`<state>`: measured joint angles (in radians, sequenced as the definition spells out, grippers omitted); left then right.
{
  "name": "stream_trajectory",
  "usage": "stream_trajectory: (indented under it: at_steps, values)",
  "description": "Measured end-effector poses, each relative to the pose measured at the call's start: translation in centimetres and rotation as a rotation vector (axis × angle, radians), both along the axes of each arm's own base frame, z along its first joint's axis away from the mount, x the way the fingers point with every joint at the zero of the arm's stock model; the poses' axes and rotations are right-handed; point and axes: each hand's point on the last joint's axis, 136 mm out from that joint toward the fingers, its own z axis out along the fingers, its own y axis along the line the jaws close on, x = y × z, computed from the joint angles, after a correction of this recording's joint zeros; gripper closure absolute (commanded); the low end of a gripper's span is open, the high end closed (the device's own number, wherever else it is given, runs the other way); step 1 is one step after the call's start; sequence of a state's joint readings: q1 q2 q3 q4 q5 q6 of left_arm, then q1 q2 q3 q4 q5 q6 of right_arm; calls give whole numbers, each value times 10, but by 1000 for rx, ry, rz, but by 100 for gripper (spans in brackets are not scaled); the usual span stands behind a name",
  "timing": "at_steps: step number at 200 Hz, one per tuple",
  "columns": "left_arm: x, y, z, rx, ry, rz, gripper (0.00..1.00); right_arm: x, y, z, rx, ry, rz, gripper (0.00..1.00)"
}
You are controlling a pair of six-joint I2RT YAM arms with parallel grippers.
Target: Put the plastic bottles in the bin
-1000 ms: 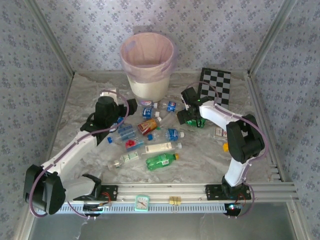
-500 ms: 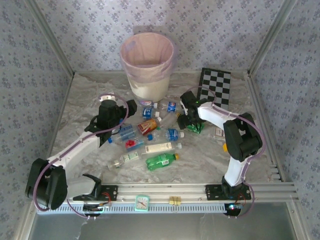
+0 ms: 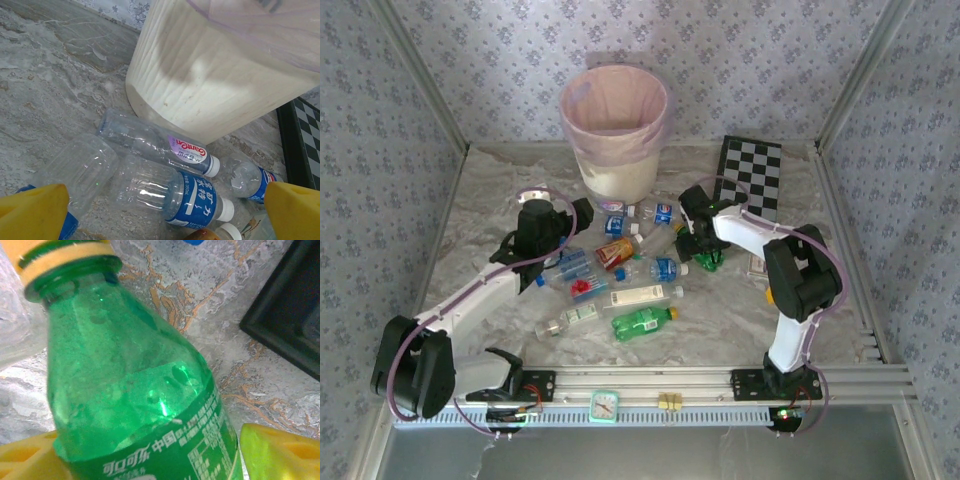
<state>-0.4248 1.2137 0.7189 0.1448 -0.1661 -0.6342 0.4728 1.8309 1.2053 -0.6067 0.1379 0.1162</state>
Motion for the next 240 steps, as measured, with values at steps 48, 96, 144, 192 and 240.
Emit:
stream_trajectory:
  at_steps: [48, 96, 144, 192, 240]
  values:
    - [-1, 2, -7, 9, 35, 13, 0, -3, 1, -11, -27, 23, 13, 35]
    - [4, 0, -17, 16, 76, 21, 0, -3, 4, 7, 6, -17, 19, 43]
    - [5, 1, -24, 11, 97, 37, 0, -3, 9, 79, 135, -186, 27, 44]
    - [7, 12, -25, 32, 95, 91, 0, 13, 23, 147, 278, -353, 36, 46]
    - [1, 51, -29, 56, 105, 195, 0, 47, 58, 253, 524, -616, 61, 48]
